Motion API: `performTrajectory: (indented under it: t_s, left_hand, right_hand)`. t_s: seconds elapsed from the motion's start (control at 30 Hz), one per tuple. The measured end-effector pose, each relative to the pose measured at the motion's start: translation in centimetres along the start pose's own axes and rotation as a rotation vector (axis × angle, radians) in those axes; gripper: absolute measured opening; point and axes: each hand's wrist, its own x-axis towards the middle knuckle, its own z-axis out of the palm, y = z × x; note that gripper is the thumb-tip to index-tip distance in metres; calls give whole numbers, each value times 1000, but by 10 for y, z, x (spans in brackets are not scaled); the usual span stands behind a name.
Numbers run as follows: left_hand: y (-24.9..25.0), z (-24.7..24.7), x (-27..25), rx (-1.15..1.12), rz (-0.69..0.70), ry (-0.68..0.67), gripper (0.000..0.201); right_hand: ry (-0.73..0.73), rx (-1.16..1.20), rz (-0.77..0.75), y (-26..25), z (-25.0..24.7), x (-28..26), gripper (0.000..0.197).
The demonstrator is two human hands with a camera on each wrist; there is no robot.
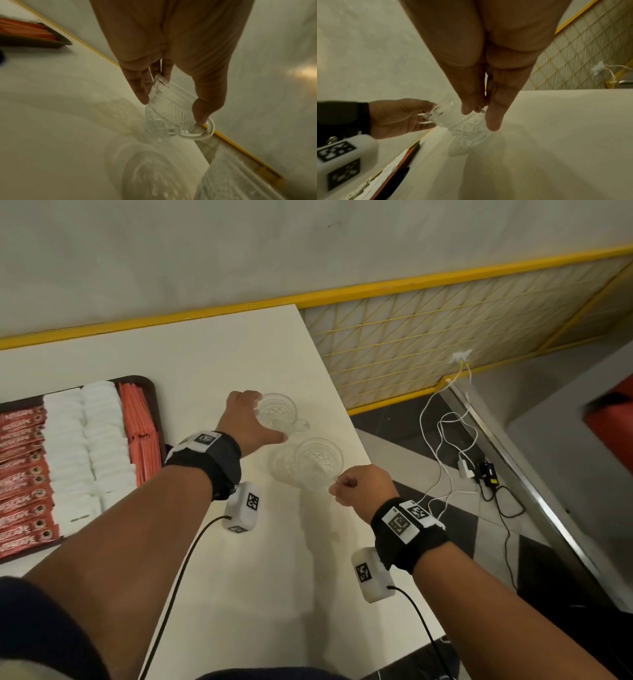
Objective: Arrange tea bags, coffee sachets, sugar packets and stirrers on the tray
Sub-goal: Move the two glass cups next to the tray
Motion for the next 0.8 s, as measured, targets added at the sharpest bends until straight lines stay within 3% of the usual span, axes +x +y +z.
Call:
performTrajectory:
  t_s: [0.2, 0.5, 0.8]
  left_hand:
    - [-52, -75, -37, 15, -83, 223, 96]
    - [-114, -159, -95, 54, -160, 299, 95]
    - [-152, -181, -133, 85, -180, 263, 101]
  right_hand:
    - [6, 73, -65, -51, 24, 9, 20]
    - [-24, 120, -134, -156, 93, 45, 19]
    - [45, 71, -116, -224, 133, 85, 29]
